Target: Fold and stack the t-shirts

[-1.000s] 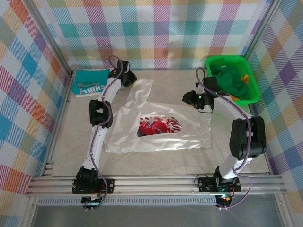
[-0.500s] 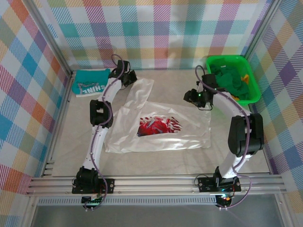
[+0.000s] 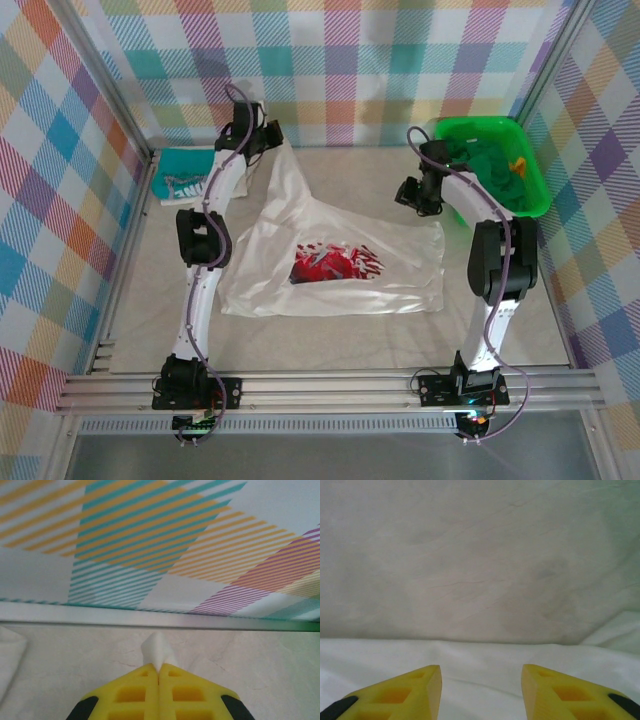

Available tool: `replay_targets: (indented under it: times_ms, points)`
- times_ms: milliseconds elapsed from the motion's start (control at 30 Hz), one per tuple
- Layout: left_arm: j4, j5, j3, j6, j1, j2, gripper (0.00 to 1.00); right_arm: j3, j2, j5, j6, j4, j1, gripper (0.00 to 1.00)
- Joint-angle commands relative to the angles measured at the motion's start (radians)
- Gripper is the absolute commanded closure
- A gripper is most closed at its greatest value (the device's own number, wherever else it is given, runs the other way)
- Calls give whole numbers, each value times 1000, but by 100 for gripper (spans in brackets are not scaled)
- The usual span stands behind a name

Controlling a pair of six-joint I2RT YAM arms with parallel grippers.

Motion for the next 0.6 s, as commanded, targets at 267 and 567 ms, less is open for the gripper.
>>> replay_targets:
  times_ms: [267, 567]
  points:
    - [-63, -38, 22, 118, 51, -11, 41, 118, 92, 2, -28, -116, -16, 51]
    - [-220, -102, -16, 112, 30, -105, 43, 84, 38, -6, -27, -115, -21, 51]
